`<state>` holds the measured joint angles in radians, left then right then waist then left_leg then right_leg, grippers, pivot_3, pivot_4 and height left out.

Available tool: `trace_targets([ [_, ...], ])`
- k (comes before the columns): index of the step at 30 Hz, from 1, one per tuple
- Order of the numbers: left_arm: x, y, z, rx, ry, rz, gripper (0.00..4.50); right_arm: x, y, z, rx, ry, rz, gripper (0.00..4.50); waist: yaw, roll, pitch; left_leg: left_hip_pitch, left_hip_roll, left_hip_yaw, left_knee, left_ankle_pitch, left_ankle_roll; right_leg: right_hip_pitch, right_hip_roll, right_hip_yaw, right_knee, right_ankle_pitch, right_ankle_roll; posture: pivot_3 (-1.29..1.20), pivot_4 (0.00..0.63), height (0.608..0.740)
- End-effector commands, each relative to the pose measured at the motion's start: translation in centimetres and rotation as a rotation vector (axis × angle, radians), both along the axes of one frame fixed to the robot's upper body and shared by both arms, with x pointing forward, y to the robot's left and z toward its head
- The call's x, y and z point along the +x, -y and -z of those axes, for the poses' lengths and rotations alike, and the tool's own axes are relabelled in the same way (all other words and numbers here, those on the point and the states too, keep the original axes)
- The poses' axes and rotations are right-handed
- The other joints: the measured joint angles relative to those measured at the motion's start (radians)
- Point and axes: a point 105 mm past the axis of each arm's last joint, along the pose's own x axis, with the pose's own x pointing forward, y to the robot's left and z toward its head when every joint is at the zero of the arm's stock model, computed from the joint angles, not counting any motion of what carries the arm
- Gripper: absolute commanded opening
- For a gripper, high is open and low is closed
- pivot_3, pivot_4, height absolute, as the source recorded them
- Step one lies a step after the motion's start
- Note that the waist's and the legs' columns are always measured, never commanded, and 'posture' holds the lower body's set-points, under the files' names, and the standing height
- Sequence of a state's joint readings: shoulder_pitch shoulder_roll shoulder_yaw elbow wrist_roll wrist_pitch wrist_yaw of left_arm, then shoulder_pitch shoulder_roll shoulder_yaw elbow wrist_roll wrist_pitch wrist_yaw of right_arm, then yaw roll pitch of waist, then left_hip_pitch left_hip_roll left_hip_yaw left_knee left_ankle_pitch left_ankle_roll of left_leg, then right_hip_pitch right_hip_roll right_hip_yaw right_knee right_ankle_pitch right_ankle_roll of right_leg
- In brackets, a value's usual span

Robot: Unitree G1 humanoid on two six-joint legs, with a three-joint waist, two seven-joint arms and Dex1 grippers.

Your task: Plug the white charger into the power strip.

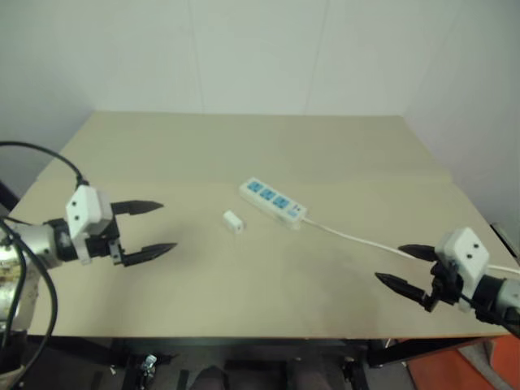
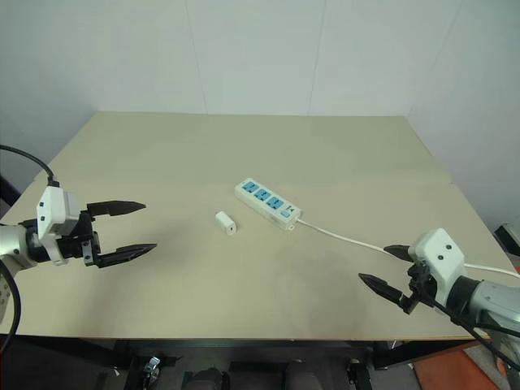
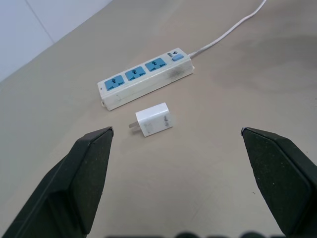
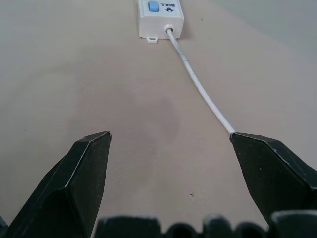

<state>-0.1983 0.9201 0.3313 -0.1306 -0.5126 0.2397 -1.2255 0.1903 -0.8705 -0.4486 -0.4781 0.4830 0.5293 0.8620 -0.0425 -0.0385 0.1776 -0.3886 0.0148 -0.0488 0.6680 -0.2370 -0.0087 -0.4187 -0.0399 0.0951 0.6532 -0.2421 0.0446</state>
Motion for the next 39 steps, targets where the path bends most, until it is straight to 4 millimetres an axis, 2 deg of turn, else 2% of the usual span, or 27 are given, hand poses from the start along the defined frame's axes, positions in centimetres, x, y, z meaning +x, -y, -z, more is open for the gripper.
trace_targets([
  [1,0.0,0.2,-0.9,0.003,0.049,0.005,4.50,0.3,-0.5,-1.3,-0.004,0.075,-0.020,4.48,0.000,0.000,0.000,0.000,0.000,0.000,0.000,0.000,0.000,0.000,0.000,0.000,0.000,0.000,0.000,0.00,0.150,0.740],
  [9,-0.1,0.9,-0.8,-0.003,0.049,0.027,4.50,3.3,-2.4,-1.2,0.061,0.118,-0.104,4.48,-0.002,0.000,0.000,0.000,0.000,0.000,0.000,0.000,0.000,0.000,0.000,0.000,0.000,0.000,0.000,0.00,0.150,0.740],
  [11,0.2,1.1,-0.7,-0.002,0.047,0.032,4.50,4.8,-3.2,-0.8,0.076,0.126,-0.138,4.48,-0.005,0.000,0.000,0.000,0.000,0.000,0.000,0.000,0.000,0.000,0.000,0.000,0.000,0.002,-0.003,0.00,0.150,0.740],
  [15,0.7,2.7,-0.8,-0.024,0.065,0.090,4.50,9.4,-5.8,-0.4,0.143,0.186,-0.176,4.48,-0.008,0.000,0.000,0.001,0.001,0.000,0.000,0.000,0.000,0.000,0.001,0.000,-0.001,0.005,-0.007,0.00,0.150,0.740],
  [19,1.4,2.9,-0.7,0.003,0.076,0.108,4.50,12.3,-8.0,0.1,0.177,0.224,-0.210,4.48,-0.006,0.000,0.000,-0.002,0.000,0.000,-0.001,0.000,0.000,-0.004,0.001,0.000,0.002,0.006,-0.008,0.00,0.150,0.740],
  [25,2.2,3.4,-1.1,0.010,0.100,0.130,4.50,15.4,-10.6,0.4,0.227,0.255,-0.212,4.48,-0.008,0.000,0.001,-0.001,0.000,0.000,-0.001,0.000,0.000,-0.004,0.000,0.000,0.002,0.007,-0.009,0.00,0.150,0.740],
  [29,2.1,3.9,-0.9,0.006,0.102,0.142,4.50,16.5,-11.4,0.8,0.251,0.255,-0.204,4.48,-0.008,0.000,0.001,-0.001,0.000,-0.001,-0.001,0.000,0.000,-0.004,0.000,-0.001,0.002,0.007,-0.009,0.00,0.150,0.740],
  [39,2.1,4.1,-0.7,0.020,0.117,0.144,4.50,17.2,-12.4,2.2,0.270,0.235,-0.191,4.48,-0.028,0.000,0.001,0.000,0.000,-0.002,-0.001,0.000,0.000,-0.004,0.000,-0.001,0.003,0.007,-0.009,0.00,0.150,0.740],
])
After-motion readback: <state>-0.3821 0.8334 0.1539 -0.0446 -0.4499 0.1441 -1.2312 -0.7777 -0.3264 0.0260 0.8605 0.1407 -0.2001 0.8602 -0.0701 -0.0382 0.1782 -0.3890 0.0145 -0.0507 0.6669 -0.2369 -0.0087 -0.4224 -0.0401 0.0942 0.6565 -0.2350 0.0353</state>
